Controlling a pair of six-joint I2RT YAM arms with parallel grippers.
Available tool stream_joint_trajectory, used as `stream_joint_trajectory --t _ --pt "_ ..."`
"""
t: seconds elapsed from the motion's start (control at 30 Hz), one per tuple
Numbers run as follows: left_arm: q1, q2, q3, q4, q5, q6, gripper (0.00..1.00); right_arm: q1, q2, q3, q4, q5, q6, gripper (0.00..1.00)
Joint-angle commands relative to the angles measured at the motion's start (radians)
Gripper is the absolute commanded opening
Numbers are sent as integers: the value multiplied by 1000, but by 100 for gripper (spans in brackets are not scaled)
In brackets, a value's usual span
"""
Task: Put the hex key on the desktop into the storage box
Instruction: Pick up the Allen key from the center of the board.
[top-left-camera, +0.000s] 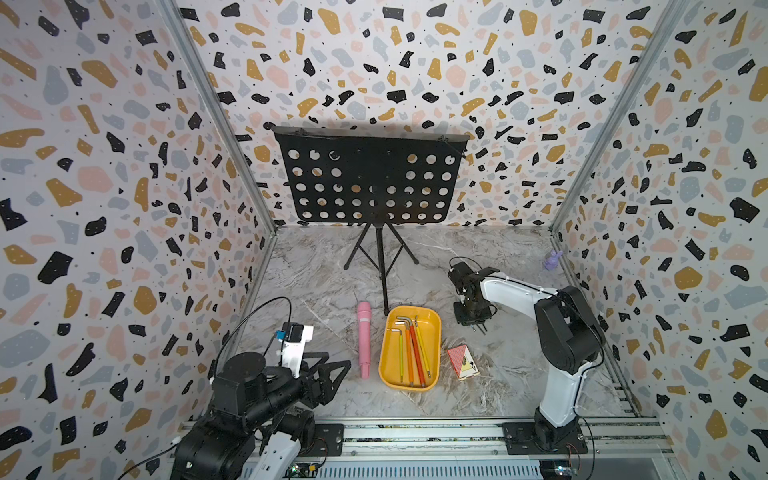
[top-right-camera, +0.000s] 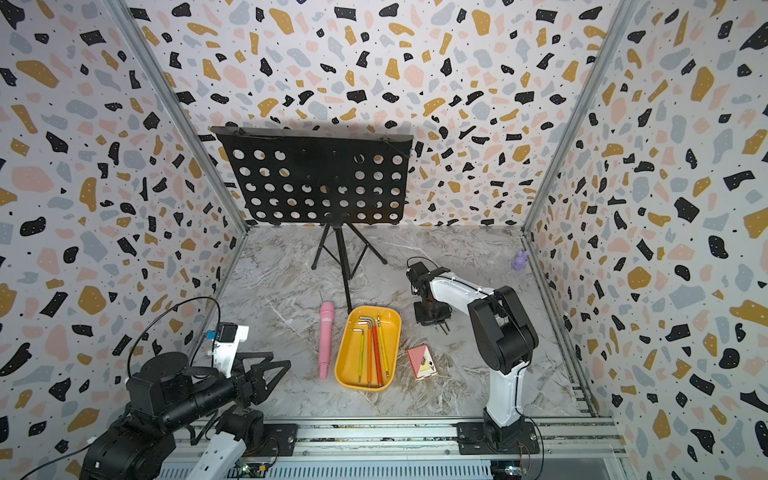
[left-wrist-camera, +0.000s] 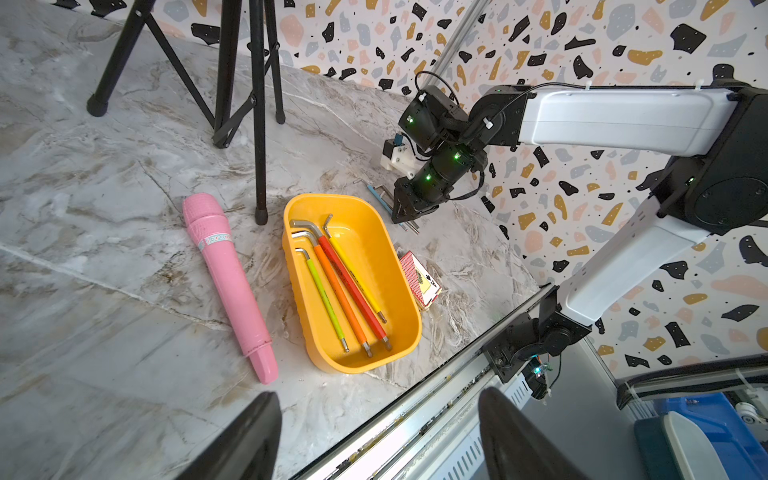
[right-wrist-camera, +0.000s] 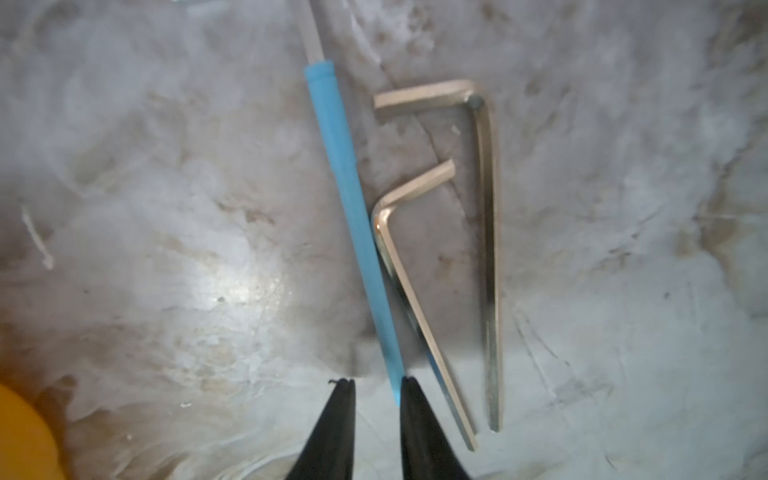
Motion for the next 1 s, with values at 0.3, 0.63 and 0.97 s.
stream_joint_trajectory --t 0.3,0.63,0.97 --pt "8 1 -14 25 -2 -3 78 -11 39 59 -32 29 -39 25" --pt "8 4 -13 25 -2 -2 78 -11 69 74 -39 9 -71 25" --pt "8 4 -14 26 -2 -3 78 -10 130 120 -51 -26 -90 20"
